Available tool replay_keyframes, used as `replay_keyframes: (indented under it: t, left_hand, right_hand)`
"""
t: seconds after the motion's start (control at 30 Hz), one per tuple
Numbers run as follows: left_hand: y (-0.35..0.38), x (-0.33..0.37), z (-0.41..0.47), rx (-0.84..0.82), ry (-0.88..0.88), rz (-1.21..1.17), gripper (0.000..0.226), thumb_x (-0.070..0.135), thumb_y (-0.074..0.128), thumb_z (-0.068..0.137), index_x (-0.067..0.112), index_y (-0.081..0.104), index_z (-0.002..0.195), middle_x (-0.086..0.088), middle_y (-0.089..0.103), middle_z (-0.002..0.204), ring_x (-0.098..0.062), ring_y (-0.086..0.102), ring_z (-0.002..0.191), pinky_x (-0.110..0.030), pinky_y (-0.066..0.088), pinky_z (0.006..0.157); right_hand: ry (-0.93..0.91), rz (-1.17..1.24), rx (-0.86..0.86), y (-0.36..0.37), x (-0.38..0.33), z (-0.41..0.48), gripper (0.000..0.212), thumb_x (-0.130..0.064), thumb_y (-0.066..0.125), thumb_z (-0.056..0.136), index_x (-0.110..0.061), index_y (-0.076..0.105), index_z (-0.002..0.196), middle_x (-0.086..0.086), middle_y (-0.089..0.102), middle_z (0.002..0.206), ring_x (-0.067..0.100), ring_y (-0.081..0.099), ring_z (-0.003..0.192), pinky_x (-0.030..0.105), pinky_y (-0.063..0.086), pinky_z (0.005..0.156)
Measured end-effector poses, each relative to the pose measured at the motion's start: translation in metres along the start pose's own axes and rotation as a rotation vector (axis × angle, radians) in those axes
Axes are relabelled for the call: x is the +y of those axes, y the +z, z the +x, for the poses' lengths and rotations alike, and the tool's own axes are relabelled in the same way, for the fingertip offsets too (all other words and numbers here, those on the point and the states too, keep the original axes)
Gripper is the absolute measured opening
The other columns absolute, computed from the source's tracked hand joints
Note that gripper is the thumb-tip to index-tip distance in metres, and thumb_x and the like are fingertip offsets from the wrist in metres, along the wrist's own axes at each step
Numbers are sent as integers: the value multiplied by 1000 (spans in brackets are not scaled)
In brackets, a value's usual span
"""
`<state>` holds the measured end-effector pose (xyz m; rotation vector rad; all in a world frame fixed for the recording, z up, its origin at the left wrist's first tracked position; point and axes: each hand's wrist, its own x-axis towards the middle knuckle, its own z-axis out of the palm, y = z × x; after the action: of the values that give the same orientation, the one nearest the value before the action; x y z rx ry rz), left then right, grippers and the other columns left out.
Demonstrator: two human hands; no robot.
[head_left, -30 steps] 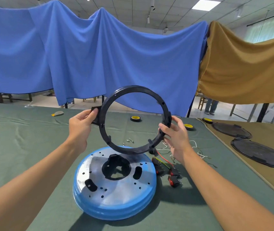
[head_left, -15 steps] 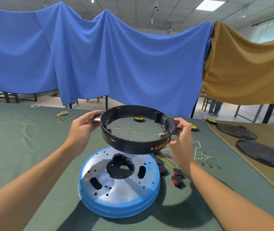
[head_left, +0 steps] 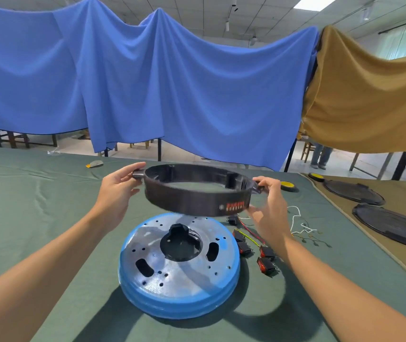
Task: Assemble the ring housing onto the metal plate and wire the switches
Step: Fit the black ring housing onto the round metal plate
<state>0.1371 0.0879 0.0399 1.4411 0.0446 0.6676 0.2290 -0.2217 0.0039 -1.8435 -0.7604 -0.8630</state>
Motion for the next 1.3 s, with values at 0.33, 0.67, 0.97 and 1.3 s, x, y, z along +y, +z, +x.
replay_keyframes:
  t: [0.33, 0.67, 0.97, 1.3]
  left_hand:
    - [-3, 13, 4, 136, 2, 133, 29, 6, 51, 99, 27, 66, 86, 16, 68, 64, -11, 55, 71, -27, 35, 67]
    - [-6, 18, -16, 39, -174, 243, 25, -5, 55, 87, 8, 70, 71, 1, 52, 50, -16, 33, 51, -20, 27, 44]
    - [-27, 12, -27, -82, -448, 496, 46, 46, 49, 100, 5, 68, 90, -7, 44, 59, -13, 30, 40, -18, 22, 40]
    - [-35, 1, -28, -232, -591, 788, 80, 72, 24, 94, 5, 68, 88, -4, 43, 50, -16, 33, 35, -16, 29, 43]
  right_hand:
    - [166, 124, -91, -11, -44, 33, 48, -62, 76, 62, -47, 46, 96, -29, 64, 85, -4, 60, 76, 7, 43, 66]
    - [751, 362, -285, -19, -55, 41, 43, -48, 70, 79, -16, 42, 75, -2, 47, 53, 14, 38, 42, 25, 23, 43]
    - [931, 152, -839, -28, -55, 16, 37, -44, 56, 87, -8, 54, 79, 8, 60, 63, 18, 45, 43, 24, 34, 45]
    - [871, 10, -1013, -12, -51, 16, 35, -40, 48, 91, -7, 58, 84, 6, 65, 62, 20, 56, 47, 25, 44, 50]
